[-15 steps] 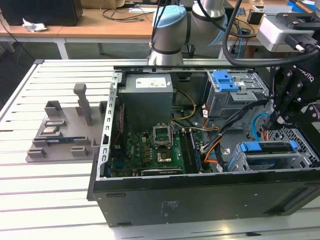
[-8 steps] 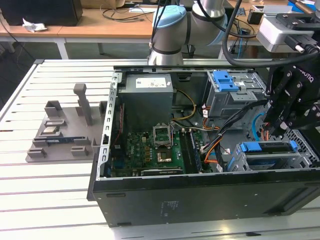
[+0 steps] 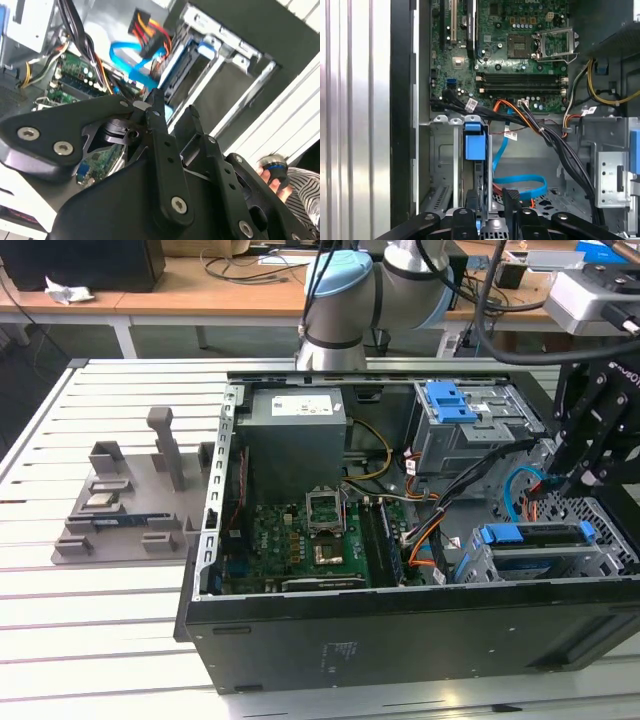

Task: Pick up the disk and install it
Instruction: 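Insert the first disk wire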

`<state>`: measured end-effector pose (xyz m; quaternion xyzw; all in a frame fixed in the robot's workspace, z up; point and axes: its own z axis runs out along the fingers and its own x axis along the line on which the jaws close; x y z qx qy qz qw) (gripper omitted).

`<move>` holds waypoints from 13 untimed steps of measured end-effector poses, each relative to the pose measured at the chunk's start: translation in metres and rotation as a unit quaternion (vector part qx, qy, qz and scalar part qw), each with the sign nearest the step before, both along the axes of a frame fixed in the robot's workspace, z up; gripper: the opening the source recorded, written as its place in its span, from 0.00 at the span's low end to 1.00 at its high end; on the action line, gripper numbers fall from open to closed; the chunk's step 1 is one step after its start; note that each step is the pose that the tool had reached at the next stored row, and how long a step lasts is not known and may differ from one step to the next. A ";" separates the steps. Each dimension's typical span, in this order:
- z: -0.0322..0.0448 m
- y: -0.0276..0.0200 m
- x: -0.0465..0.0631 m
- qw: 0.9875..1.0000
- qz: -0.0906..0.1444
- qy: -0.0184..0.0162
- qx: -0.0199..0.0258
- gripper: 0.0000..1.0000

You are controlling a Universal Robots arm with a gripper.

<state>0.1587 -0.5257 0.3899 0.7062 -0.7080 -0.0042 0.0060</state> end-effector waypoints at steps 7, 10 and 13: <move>-0.0104 0.0244 0.023 1.000 0.000 0.004 -0.004 0.36; -0.0162 0.0278 0.027 1.000 0.000 0.005 -0.005 0.36; -0.0279 0.0299 0.029 1.000 0.000 0.005 -0.006 0.36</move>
